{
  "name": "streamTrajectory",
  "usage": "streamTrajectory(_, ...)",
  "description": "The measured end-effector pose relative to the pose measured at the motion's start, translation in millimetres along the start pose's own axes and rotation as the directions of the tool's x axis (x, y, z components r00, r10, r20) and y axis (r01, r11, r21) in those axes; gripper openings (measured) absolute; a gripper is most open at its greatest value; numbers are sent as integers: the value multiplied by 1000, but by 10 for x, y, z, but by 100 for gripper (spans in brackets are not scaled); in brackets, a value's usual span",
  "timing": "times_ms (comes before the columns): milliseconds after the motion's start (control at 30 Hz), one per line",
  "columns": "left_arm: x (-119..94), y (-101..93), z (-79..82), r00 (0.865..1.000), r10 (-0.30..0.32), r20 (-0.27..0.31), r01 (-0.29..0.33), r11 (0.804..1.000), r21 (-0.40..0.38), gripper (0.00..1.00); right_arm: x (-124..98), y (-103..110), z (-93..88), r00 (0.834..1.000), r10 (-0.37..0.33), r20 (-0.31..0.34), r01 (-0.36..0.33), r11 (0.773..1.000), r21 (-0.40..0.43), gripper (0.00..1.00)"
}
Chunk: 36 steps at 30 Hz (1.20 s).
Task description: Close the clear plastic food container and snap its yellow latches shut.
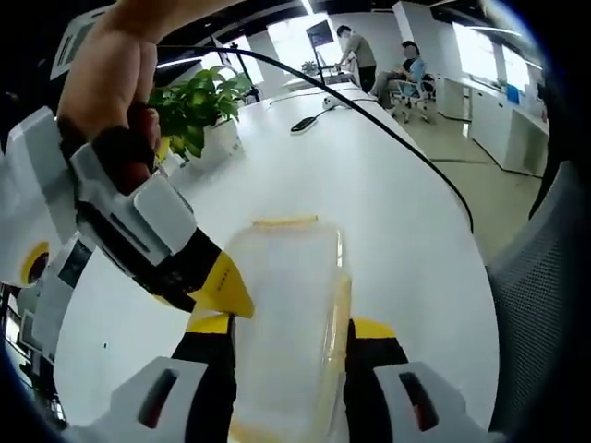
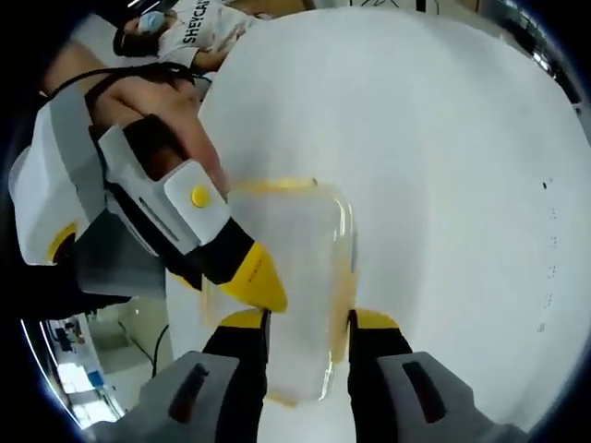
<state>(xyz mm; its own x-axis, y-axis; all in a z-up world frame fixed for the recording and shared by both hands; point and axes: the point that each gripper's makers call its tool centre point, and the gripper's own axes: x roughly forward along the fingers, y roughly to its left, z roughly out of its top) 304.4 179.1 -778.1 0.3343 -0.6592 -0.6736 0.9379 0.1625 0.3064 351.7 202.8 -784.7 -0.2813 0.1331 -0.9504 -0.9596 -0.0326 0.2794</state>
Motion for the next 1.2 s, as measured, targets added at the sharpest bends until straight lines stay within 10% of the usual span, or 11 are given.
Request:
streamTrajectory(800, -28, 12, -6, 999, -41, -12, 40, 997, -73, 45, -42, 12, -10, 991, -121, 51, 122, 992, -13, 31)
streamTrajectory(933, -64, -108, 57, 990, -137, 26, 140, 978, -158, 62, -85, 29, 3, 970, -203, 130, 210, 977, -41, 30)
streamTrajectory(1200, -177, -9, -41, 990, -132, -46, 120, 969, -215, 72, -154, 0, -132, 920, -277, 277, 267, 961, 74, 32)
